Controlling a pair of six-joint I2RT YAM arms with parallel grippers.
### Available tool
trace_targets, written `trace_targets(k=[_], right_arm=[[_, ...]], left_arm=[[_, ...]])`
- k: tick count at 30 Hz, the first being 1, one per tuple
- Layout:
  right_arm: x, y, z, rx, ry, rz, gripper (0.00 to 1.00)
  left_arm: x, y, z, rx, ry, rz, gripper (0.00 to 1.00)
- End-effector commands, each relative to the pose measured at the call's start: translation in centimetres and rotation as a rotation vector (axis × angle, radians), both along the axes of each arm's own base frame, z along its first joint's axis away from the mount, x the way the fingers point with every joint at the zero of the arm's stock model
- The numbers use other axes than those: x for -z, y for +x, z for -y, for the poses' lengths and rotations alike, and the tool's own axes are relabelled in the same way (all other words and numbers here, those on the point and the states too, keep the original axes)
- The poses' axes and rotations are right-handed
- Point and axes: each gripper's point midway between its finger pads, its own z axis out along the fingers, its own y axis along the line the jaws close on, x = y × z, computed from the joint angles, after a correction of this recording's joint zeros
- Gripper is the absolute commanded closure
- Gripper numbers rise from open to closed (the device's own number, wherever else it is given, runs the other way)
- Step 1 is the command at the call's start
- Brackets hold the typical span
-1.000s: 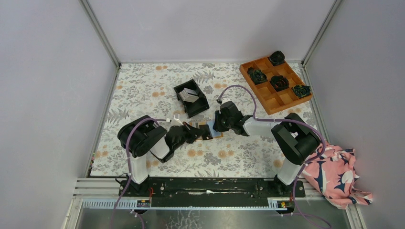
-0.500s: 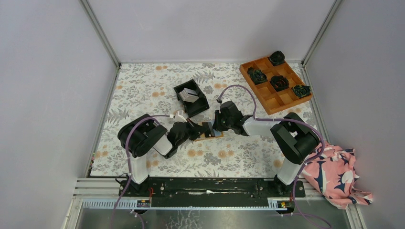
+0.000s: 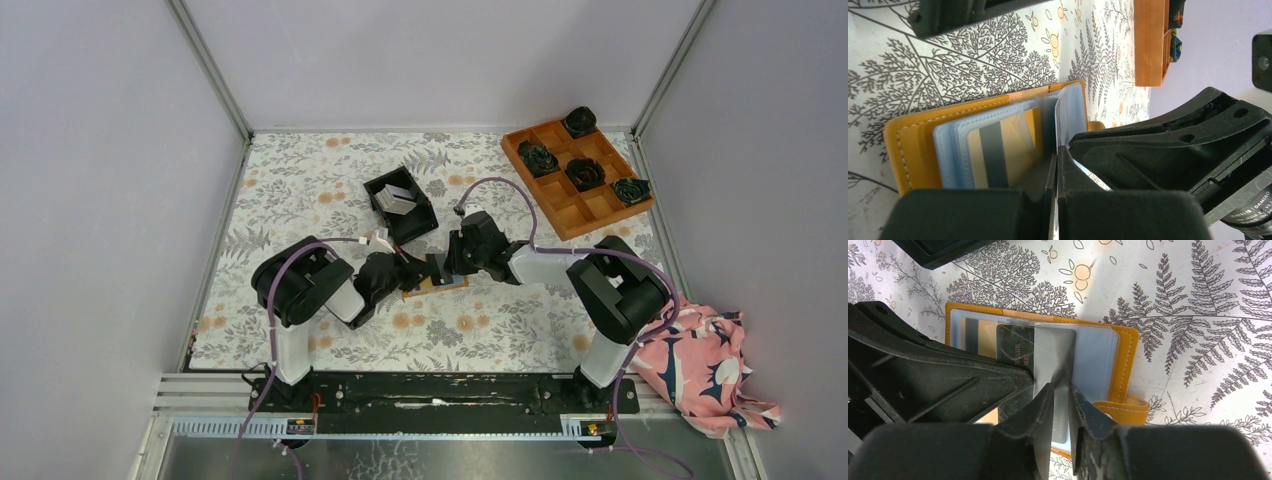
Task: Put the credit cards into the card holder
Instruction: Insert the credit card into the card holder.
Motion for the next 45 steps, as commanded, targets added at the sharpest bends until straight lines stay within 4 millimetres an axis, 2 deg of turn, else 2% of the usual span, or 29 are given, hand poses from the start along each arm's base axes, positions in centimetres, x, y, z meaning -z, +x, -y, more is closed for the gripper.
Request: trace_targets(k=[1,4,9,14,16,22,25,35,45], right_arm=[[-0.1,0.2,1.1,0.015,-0.05,0.003,0.74],[-0.5,0.3,1.2,0.012,-0.055,0.014,0.7],[-1.1,0.3,1.4,0.009,-0.065,0.036,0.67],[-2.2,-0.1,1.4,-0.011,-0.068,0.076,0.64],[-3.3,-0.4,1.0,-0.027,-0.056,0.104,0.62],[-4.8,-2.1,-0.6,-0.074,-0.035,0.134,0.61],[-5.0,-3.0,-1.5,-0.096,-0.023,0.14,0.64],[-4.2,-4.9,-4.0,-0.151,-0.024,0.132,0.8],[-3.7,-4.9,-5.4,-0.162,-0.024,0.135,0.92]], left_arm=[[3.4,-0.9,-0.8,0.002,0.102,-0.06,0.99],[3.7,-1.1,-0.7,0.01,0.113,-0.069,0.87],[3.9,-1.4,-0.8,0.017,0.127,-0.075,0.75],[4.1,-1.4,-0.8,0.016,0.13,-0.08,0.71],[4.1,-1.4,-0.7,0.02,0.129,-0.081,0.7],[4.2,-1.5,-0.7,0.014,0.126,-0.087,0.7],[4.2,-1.5,-0.8,0.006,0.123,-0.091,0.69],[4.2,-1.5,-0.9,-0.006,0.116,-0.1,0.69],[4.0,-1.5,-0.7,-0.001,0.111,-0.099,0.69]])
